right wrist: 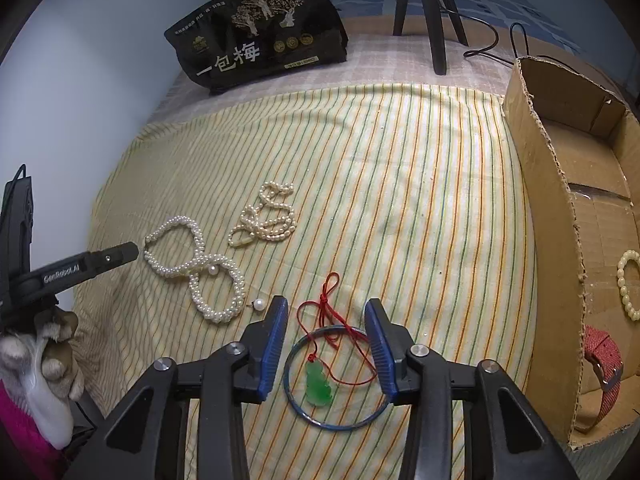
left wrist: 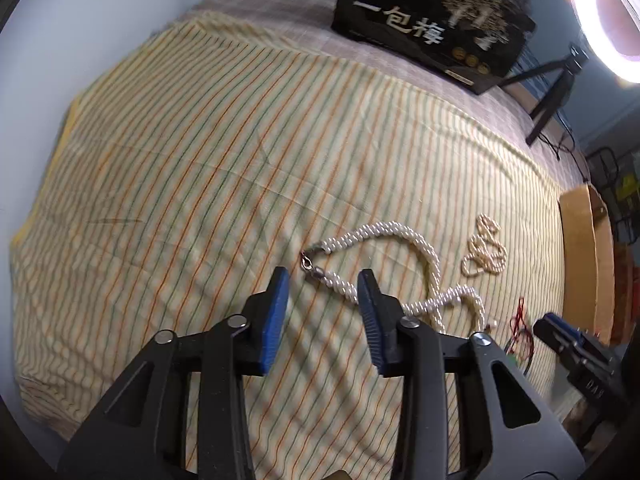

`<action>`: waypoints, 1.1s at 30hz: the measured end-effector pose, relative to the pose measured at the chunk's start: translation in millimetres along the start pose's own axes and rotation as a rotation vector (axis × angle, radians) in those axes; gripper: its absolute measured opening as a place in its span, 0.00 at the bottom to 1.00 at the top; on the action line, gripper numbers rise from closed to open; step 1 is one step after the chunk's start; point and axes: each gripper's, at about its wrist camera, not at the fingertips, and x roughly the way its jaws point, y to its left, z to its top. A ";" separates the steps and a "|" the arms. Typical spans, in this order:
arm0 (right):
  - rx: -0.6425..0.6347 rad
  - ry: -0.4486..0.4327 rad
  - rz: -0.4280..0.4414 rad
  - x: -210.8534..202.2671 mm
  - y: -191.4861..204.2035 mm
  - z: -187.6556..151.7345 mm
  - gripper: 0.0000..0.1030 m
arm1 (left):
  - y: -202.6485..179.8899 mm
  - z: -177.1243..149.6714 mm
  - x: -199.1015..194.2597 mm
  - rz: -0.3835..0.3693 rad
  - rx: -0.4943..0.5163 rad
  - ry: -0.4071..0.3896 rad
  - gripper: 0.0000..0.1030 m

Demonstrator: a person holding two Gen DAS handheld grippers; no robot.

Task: Organize jewelry
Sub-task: 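Grasp the pearl necklace clasp with the left tool while the right tool grasps the pendant's red cord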

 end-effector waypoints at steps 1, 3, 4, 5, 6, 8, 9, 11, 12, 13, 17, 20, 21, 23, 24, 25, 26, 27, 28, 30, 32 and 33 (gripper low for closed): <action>0.001 0.000 -0.003 1.1 -0.5 0.5 0.39 | 1.2 1.4 2.4 -0.002 -0.004 0.002 0.34; 0.000 0.003 -0.005 3.0 -0.9 1.4 0.38 | 1.2 3.4 6.7 0.012 0.002 0.001 0.34; 0.000 0.004 -0.007 3.4 -0.6 1.5 0.38 | 0.6 4.3 8.7 0.018 0.007 0.001 0.34; 0.001 0.004 -0.008 4.5 -1.2 2.0 0.38 | -0.1 5.0 10.8 0.021 0.012 0.001 0.34; 0.002 0.005 -0.009 5.6 -1.9 2.4 0.38 | -1.0 6.1 13.1 0.021 0.016 0.002 0.34; 0.003 0.009 -0.009 7.1 -2.6 2.8 0.36 | -3.6 8.4 17.5 0.024 0.026 0.006 0.34; 0.003 0.011 -0.010 7.5 -2.9 2.4 0.36 | -5.7 8.9 20.7 0.032 0.038 0.007 0.34; 0.005 0.014 -0.010 10.0 -2.7 3.2 0.35 | -9.4 9.0 26.2 0.051 0.057 0.010 0.34; 0.006 0.015 -0.010 10.9 -3.0 3.6 0.35 | -10.7 8.3 29.2 0.064 0.065 0.012 0.32; 0.007 0.016 -0.010 11.9 -2.9 4.0 0.35 | -12.8 7.5 31.4 0.081 0.075 0.009 0.31; 0.006 0.024 -0.009 16.3 -1.2 5.7 0.34 | -19.9 5.8 34.2 0.111 0.105 -0.006 0.22; -0.005 0.031 -0.008 19.6 3.2 5.2 0.33 | -23.4 5.3 35.8 0.127 0.115 -0.010 0.14; -0.014 0.034 -0.009 21.6 6.0 5.2 0.33 | -23.2 5.6 36.0 0.128 0.113 -0.011 0.11; -0.035 0.039 -0.018 25.9 12.4 4.9 0.33 | -23.2 6.5 36.3 0.130 0.111 -0.013 0.09; -0.054 0.042 -0.030 28.3 16.7 4.2 0.32 | -23.5 6.6 36.3 0.134 0.113 -0.015 0.07; -0.078 0.045 -0.049 30.9 21.1 2.8 0.31 | -22.9 6.4 36.1 0.137 0.116 -0.017 0.06; -0.103 0.045 -0.076 33.9 24.9 1.8 0.28 | -20.0 4.5 33.3 0.139 0.118 -0.019 0.05; -0.119 0.043 -0.094 35.3 27.3 0.3 0.26 | -20.5 4.4 32.8 0.142 0.119 -0.022 0.05; -0.137 0.039 -0.113 36.5 29.9 -0.9 0.21 | -21.3 4.5 32.8 0.143 0.120 -0.024 0.05; -0.153 0.024 -0.132 36.3 31.3 -1.4 0.06 | -22.0 4.5 31.7 0.147 0.124 -0.029 0.04; -0.139 0.016 -0.126 35.5 27.0 -0.6 0.01 | -21.9 2.8 28.9 0.146 0.119 -0.033 0.04; -0.130 0.012 -0.118 34.6 25.2 -0.6 0.00 | -21.2 1.6 26.3 0.145 0.116 -0.036 0.04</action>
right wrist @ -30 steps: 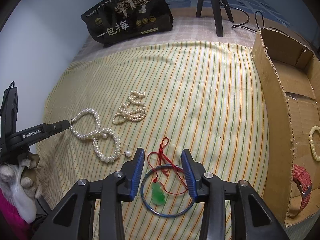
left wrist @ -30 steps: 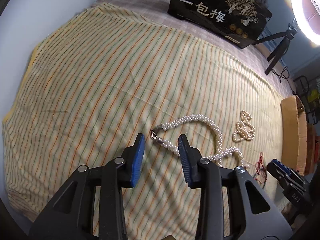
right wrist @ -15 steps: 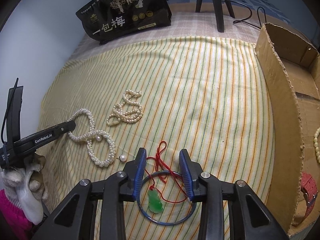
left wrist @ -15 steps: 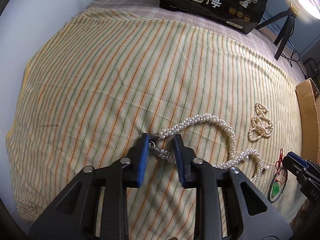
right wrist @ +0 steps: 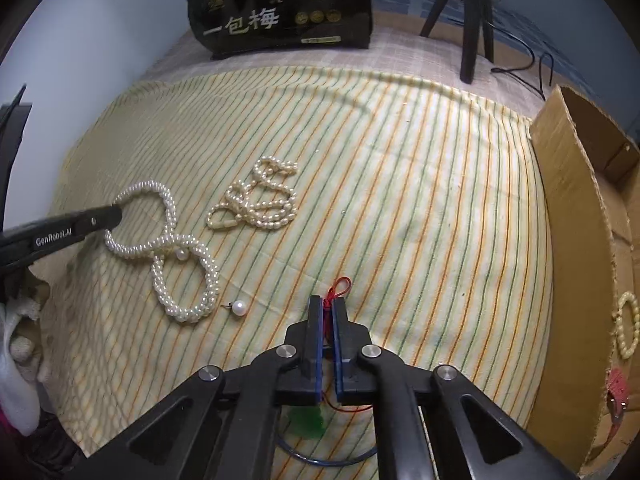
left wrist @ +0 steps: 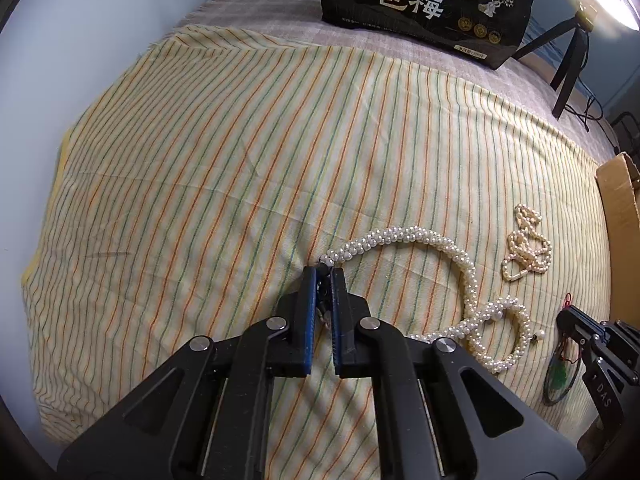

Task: Organize jewelry
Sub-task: 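Grasp the pearl necklace clasp with the left tool while the right tool grasps the pendant's red cord, then carry the pearl necklace and jade pendant into the box and open both tools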

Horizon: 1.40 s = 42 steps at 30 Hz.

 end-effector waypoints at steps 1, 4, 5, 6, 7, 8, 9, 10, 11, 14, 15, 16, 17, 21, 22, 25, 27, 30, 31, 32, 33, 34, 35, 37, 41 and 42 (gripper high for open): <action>0.018 -0.008 0.009 -1.3 -2.9 0.1 0.00 | 0.7 -0.5 -3.4 -0.002 -0.003 -0.006 0.04; 0.030 -0.032 0.015 -9.0 -5.3 0.0 0.00 | 1.4 -1.6 -15.3 -0.013 -0.002 -0.031 0.03; 0.032 -0.038 0.020 -11.6 -6.1 -0.4 0.00 | 1.2 -2.0 -19.4 -0.019 0.001 -0.040 0.03; 0.036 -0.049 0.028 -15.9 -6.9 -0.4 0.00 | 0.8 -2.8 -24.1 -0.024 0.003 -0.047 0.03; 0.038 -0.059 0.033 -20.3 -7.4 -1.2 0.00 | -0.9 -1.4 -25.8 -0.028 0.004 -0.052 0.03; 0.040 -0.069 0.038 -26.3 -8.7 -3.7 0.00 | -0.9 -2.2 -30.2 -0.037 0.005 -0.058 0.03; 0.042 -0.078 0.044 -30.9 -9.7 -5.3 0.00 | -1.7 -2.1 -32.9 -0.043 0.005 -0.061 0.03; 0.045 -0.084 0.048 -33.6 -10.8 -5.2 0.00 | -2.4 -3.2 -36.9 -0.053 0.007 -0.066 0.03; 0.050 -0.095 0.053 -39.3 -12.4 -6.1 0.00 | -3.3 -4.3 -40.8 -0.059 0.009 -0.071 0.03; 0.061 -0.119 0.067 -50.8 -15.5 -6.2 0.00 | -5.9 -7.2 -51.8 -0.073 0.012 -0.091 0.03; 0.064 -0.129 0.072 -55.9 -17.2 -6.5 0.00 | -6.2 -8.2 -57.0 -0.085 0.012 -0.097 0.03; 0.067 -0.137 0.075 -59.6 -17.7 -5.9 0.00 | -6.9 -8.2 -59.4 -0.093 0.011 -0.100 0.03; 0.068 -0.143 0.077 -62.6 -17.0 -5.7 0.00 | -7.4 -8.1 -63.0 -0.103 0.010 -0.105 0.03; 0.073 -0.173 0.089 -78.8 -19.0 -7.9 0.00 | -7.5 -7.7 -82.3 -0.144 0.001 -0.137 0.03; 0.073 -0.180 0.092 -83.1 -20.1 -9.2 0.00 | -7.0 -7.7 -86.6 -0.153 -0.002 -0.143 0.03; 0.070 -0.202 0.091 -94.3 -20.7 -11.2 0.00 | -6.5 -7.0 -103.0 -0.184 -0.010 -0.170 0.03; 0.075 -0.218 0.097 -101.9 -22.8 -11.2 0.00 | -7.3 -5.7 -113.6 -0.196 -0.007 -0.195 0.03; 0.082 -0.241 0.100 -112.2 -27.7 -10.0 0.00 | -9.5 -3.2 -131.6 -0.232 -0.007 -0.229 0.02; 0.085 -0.253 0.097 -117.1 -29.9 -9.5 0.00 | -10.0 -2.4 -135.7 -0.242 -0.007 -0.236 0.02; 0.088 -0.261 0.096 -120.1 -31.7 -9.0 0.00 | -10.9 -1.9 -140.3 -0.251 -0.006 -0.245 0.02; 0.092 -0.269 0.095 -123.5 -33.8 -9.1 0.00 | -13.2 -1.1 -146.4 -0.262 -0.003 -0.257 0.02; 0.096 -0.278 0.091 -127.3 -36.5 -8.6 0.00 | -14.7 -1.0 -150.9 -0.269 -0.001 -0.267 0.02; 0.098 -0.285 0.086 -129.9 -38.6 -8.0 0.00 | -16.9 -0.9 -155.6 -0.277 0.004 -0.277 0.02; 0.105 -0.294 0.081 -134.1 -43.2 -8.4 0.00 | -21.2 -0.2 -162.1 -0.289 0.012 -0.290 0.02; 0.119 -0.306 0.074 -141.2 -52.3 -8.8 0.00 | -30.8 -2.2 -172.3 -0.317 0.031 -0.300 0.02; 0.122 -0.310 0.071 -143.5 -54.4 -8.7 0.00 | -34.0 -2.6 -175.0 -0.322 0.037 -0.304 0.02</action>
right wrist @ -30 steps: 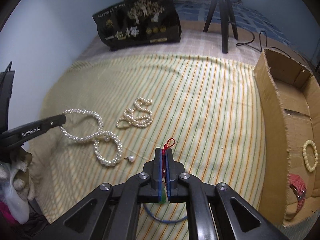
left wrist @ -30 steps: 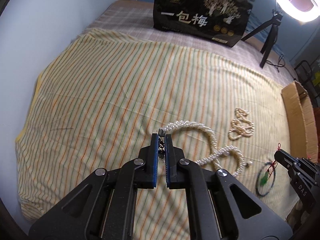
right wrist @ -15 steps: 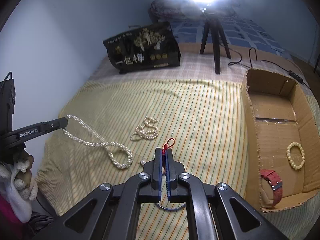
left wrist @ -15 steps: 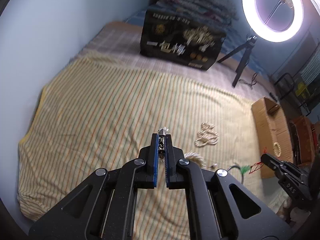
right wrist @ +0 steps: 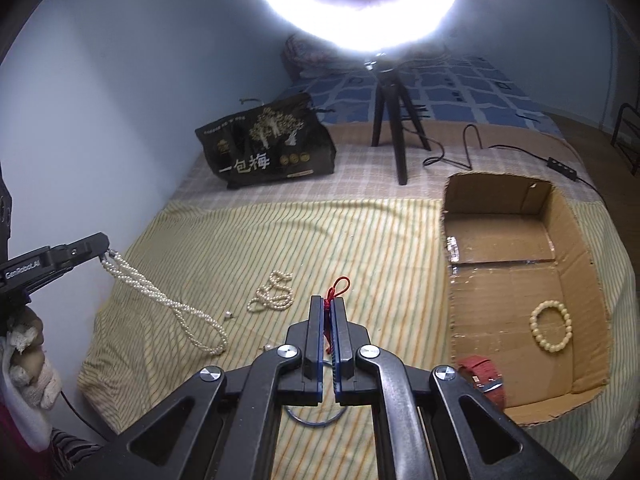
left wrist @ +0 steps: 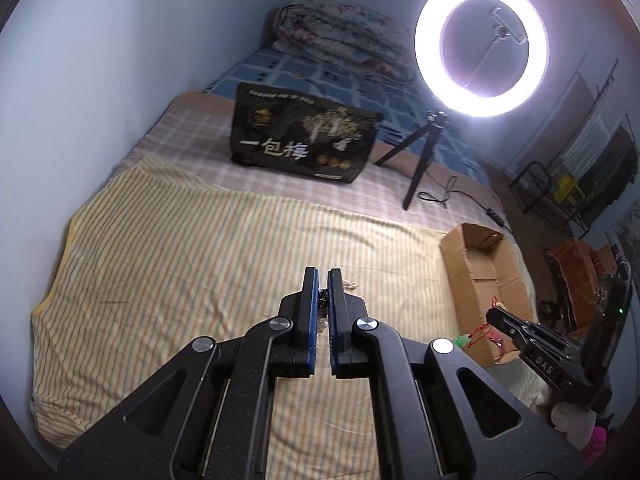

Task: Organize jewelry
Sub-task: 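Carry the pearl necklace and jade pendant into the box and open both tools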

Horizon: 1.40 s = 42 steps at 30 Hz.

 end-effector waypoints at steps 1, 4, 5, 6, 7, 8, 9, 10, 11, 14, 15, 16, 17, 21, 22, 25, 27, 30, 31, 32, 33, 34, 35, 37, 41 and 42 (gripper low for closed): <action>0.002 -0.004 -0.002 -2.7 -2.6 0.2 0.00 | -3.9 0.1 -1.6 -0.008 0.005 -0.003 0.02; 0.020 -0.028 -0.011 -13.7 -13.7 4.0 0.00 | -16.6 2.1 -5.7 -0.027 0.026 -0.014 0.02; 0.025 -0.034 -0.013 -16.8 -17.2 5.2 0.00 | -21.2 3.3 -6.7 -0.035 0.031 -0.017 0.02; 0.032 -0.042 -0.018 -21.1 -21.8 6.5 0.00 | -26.0 4.7 -7.7 -0.043 0.036 -0.020 0.02; 0.039 -0.049 -0.021 -25.3 -26.1 7.8 0.00 | -30.2 5.7 -8.4 -0.051 0.041 -0.022 0.02; 0.046 -0.056 -0.025 -29.3 -30.7 8.9 0.00 | -36.0 7.4 -8.9 -0.058 0.048 -0.026 0.02; 0.051 -0.061 -0.028 -32.9 -34.9 9.8 0.00 | -42.0 9.0 -8.9 -0.067 0.054 -0.029 0.02; 0.057 -0.067 -0.032 -36.9 -39.6 10.2 0.00 | -47.0 10.4 -9.2 -0.074 0.059 -0.030 0.02; 0.062 -0.071 -0.036 -40.6 -43.5 10.1 0.00 | -53.7 12.7 -8.9 -0.084 0.065 -0.032 0.02; 0.084 -0.082 -0.049 -52.2 -58.9 7.9 0.00 | -73.4 19.2 -8.0 -0.107 0.085 -0.040 0.02; 0.088 -0.083 -0.052 -53.9 -61.7 7.2 0.00 | -81.0 21.4 -8.0 -0.114 0.096 -0.044 0.02; 0.096 -0.084 -0.058 -57.4 -68.0 5.3 0.00 | -89.2 23.9 -7.8 -0.122 0.109 -0.048 0.02; 0.102 -0.084 -0.063 -60.1 -72.8 3.8 0.00 | -97.2 26.4 -7.2 -0.132 0.120 -0.051 0.02; 0.120 -0.082 -0.083 -69.3 -92.0 -3.1 0.00 | -127.4 36.3 -1.9 -0.165 0.152 -0.053 0.02; 0.127 -0.082 -0.087 -71.4 -97.5 -4.4 0.00 | -134.1 38.0 -1.1 -0.170 0.159 -0.054 0.02; 0.147 -0.076 -0.092 -75.6 -113.4 -8.1 0.00 | -158.8 44.3 3.2 -0.190 0.188 -0.056 0.02; 0.155 -0.071 -0.092 -76.9 -120.5 -10.1 0.00 | -176.7 48.9 6.8 -0.200 0.207 -0.060 0.02; 0.161 -0.063 -0.097 -78.3 -129.6 -13.3 0.00 | -200.3 55.2 13.6 -0.216 0.224 -0.055 0.02; 0.163 -0.059 -0.098 -78.7 -133.2 -14.6 0.00 | -206.9 56.3 15.7 -0.218 0.231 -0.055 0.02; 0.165 -0.057 -0.100 -78.9 -135.0 -15.7 0.00 | -215.5 57.6 18.7 -0.223 0.240 -0.052 0.02; 0.167 -0.054 -0.102 -78.9 -137.2 -16.3 0.00 | -223.9 58.7 22.2 -0.227 0.249 -0.048 0.02; 0.174 -0.049 -0.104 -78.0 -141.0 -17.8 0.00 | -230.2 59.4 23.9 -0.229 0.255 -0.046 0.02; 0.180 -0.046 -0.105 -77.5 -143.3 -19.2 0.00 | -237.6 59.9 26.3 -0.231 0.262 -0.044 0.02; 0.192 -0.040 -0.106 -76.7 -147.5 -21.7 0.00 | -253.8 60.7 34.3 -0.239 0.283 -0.038 0.02; 0.186 -0.027 -0.113 -73.1 -151.2 -24.6 0.00 | -279.9 61.8 56.2 -0.241 0.304 -0.011 0.02; 0.183 -0.023 -0.117 -72.0 -152.1 -25.2 0.00 | -285.4 61.3 62.5 -0.239 0.307 -0.005 0.02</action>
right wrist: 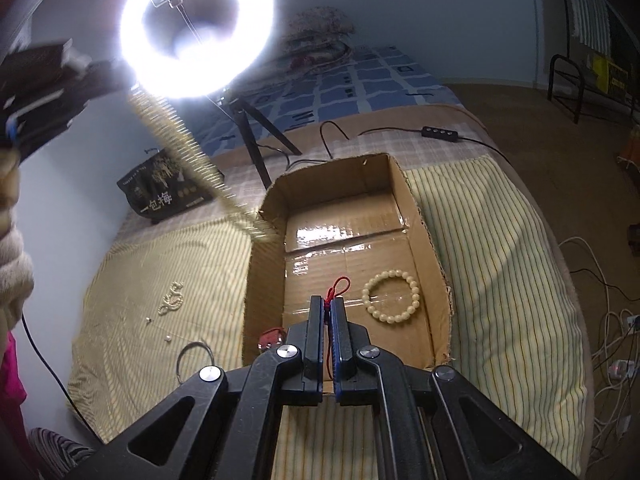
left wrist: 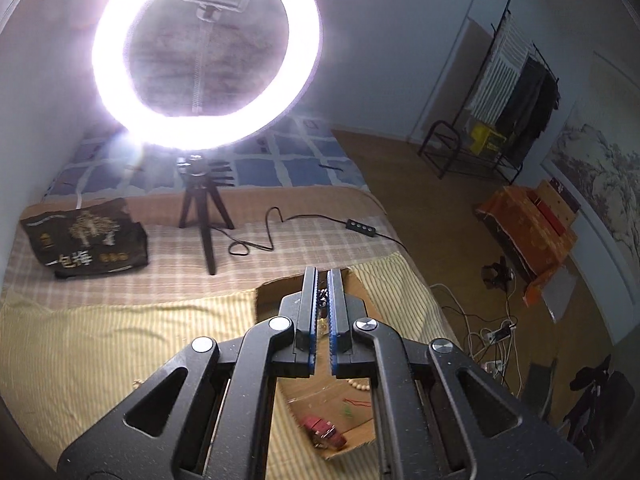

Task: Organize jewelry
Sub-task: 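Carry the pearl necklace and jade pendant into the box and open both tools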

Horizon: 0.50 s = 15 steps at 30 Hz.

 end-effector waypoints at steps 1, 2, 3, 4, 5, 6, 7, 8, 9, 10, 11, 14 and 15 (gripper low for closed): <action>0.000 0.003 -0.002 1.3 -1.0 -0.1 0.00 | -3.6 0.7 8.2 0.000 0.001 0.007 0.02; 0.002 0.005 -0.002 2.1 -1.8 -0.4 0.00 | -6.5 0.9 15.3 0.001 0.004 0.011 0.02; 0.005 0.008 -0.002 3.6 -3.3 -0.4 0.00 | -9.0 0.6 23.8 0.003 0.008 0.018 0.02; 0.007 0.013 -0.004 6.0 -5.1 -0.8 0.00 | -11.3 -0.4 33.5 0.007 0.011 0.030 0.02; 0.009 0.018 -0.008 8.7 -6.5 -1.0 0.00 | -13.2 -1.7 41.9 0.011 0.013 0.039 0.02; 0.013 0.023 -0.010 11.9 -8.5 -0.6 0.00 | -14.4 -3.9 52.5 0.010 0.018 0.057 0.02; 0.019 0.028 -0.007 13.5 -10.7 -0.9 0.00 | -14.8 -5.6 59.2 0.006 0.025 0.073 0.02; 0.022 0.030 -0.006 14.5 -12.4 -1.1 0.00 | -16.4 -8.0 68.1 0.004 0.035 0.097 0.02; 0.023 0.028 -0.009 14.2 -12.9 -1.4 0.01 | -17.2 -10.4 75.9 0.007 0.041 0.116 0.02; 0.025 0.024 -0.016 13.5 -14.2 -1.4 0.04 | -17.4 -12.3 80.3 0.015 0.042 0.121 0.02; 0.029 0.021 -0.021 13.3 -15.9 -1.3 0.12 | -17.0 -14.2 85.4 0.025 0.042 0.125 0.02; 0.068 0.019 -0.033 13.9 -23.8 -1.0 0.42 | -15.2 -18.0 98.7 0.021 0.034 0.163 0.08; 0.080 0.024 -0.033 14.9 -26.4 -1.2 0.44 | -15.4 -20.0 101.1 0.031 0.039 0.167 0.17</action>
